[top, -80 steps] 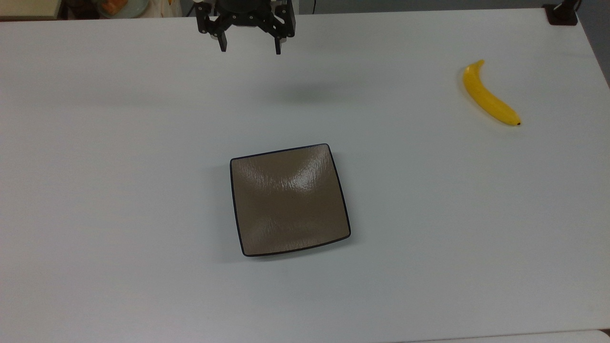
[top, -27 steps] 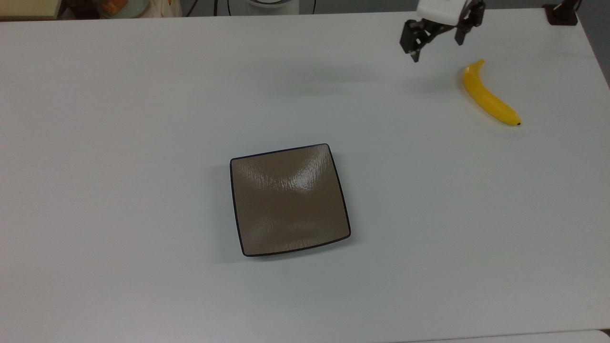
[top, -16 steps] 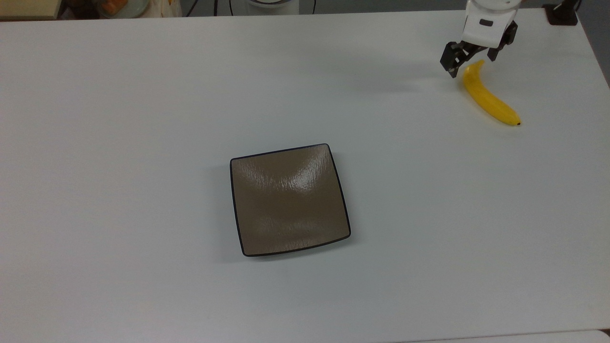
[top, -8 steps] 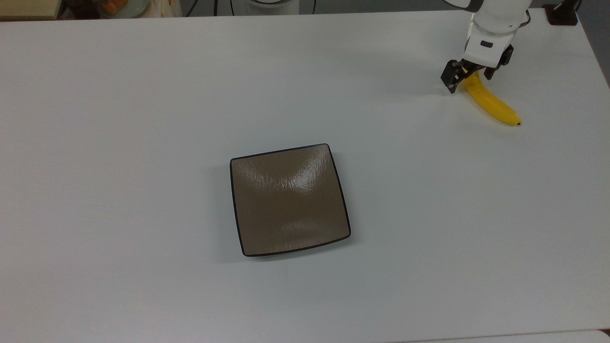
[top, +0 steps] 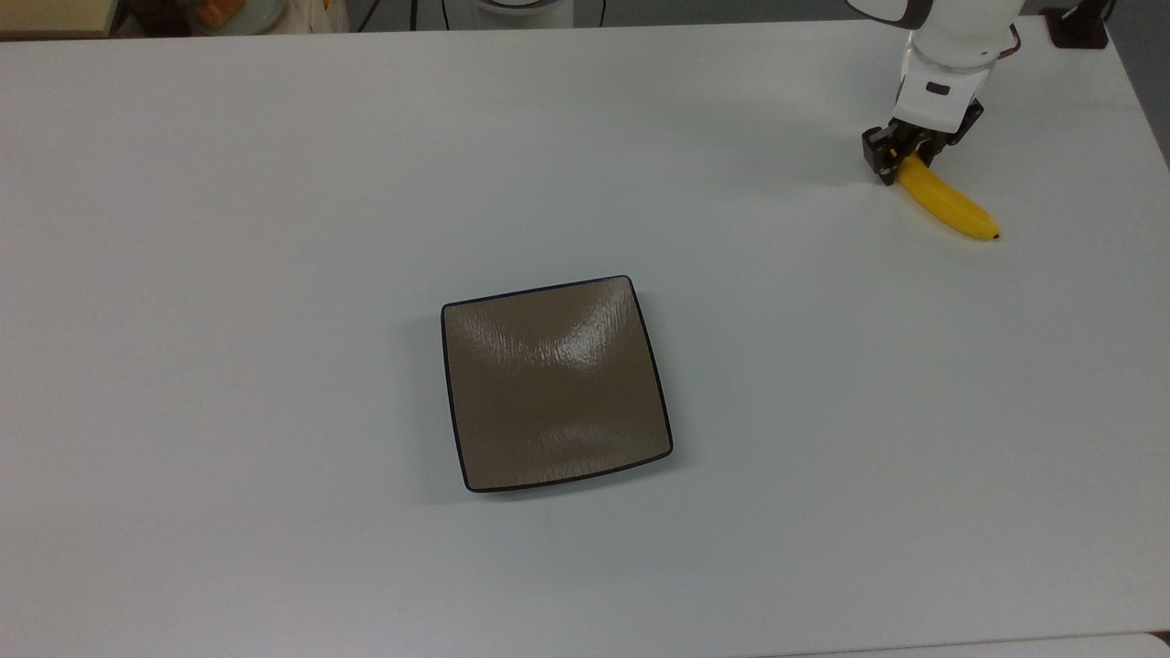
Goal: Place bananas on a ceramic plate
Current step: 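Close the gripper on the middle of the yellow banana, then lift the banana and carry it over the brown plate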
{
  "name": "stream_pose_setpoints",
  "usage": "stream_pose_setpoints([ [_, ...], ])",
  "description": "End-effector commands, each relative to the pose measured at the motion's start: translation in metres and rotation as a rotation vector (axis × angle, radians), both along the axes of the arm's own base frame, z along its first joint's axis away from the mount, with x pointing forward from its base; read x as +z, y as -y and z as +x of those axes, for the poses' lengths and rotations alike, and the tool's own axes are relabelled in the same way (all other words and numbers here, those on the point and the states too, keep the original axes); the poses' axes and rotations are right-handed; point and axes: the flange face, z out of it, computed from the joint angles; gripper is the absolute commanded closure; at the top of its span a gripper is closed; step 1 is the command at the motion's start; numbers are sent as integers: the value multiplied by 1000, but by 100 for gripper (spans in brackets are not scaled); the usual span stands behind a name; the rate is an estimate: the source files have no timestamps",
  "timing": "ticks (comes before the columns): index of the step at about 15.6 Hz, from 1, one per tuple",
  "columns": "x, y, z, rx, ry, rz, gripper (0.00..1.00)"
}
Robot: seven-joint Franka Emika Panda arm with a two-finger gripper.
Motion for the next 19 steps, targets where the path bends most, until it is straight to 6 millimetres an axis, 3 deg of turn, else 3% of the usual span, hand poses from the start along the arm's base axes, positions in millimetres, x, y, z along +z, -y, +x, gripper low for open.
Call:
stream_pose_setpoints([
  [1,-1,-3,2,-12,20,5,70],
  [7,18,-4,13,-25,39,25,71],
  [11,41,7,24,-39,64,31,71],
  [15,71,32,38,-8,75,-16,71],
  [19,86,61,51,55,55,-89,71],
])
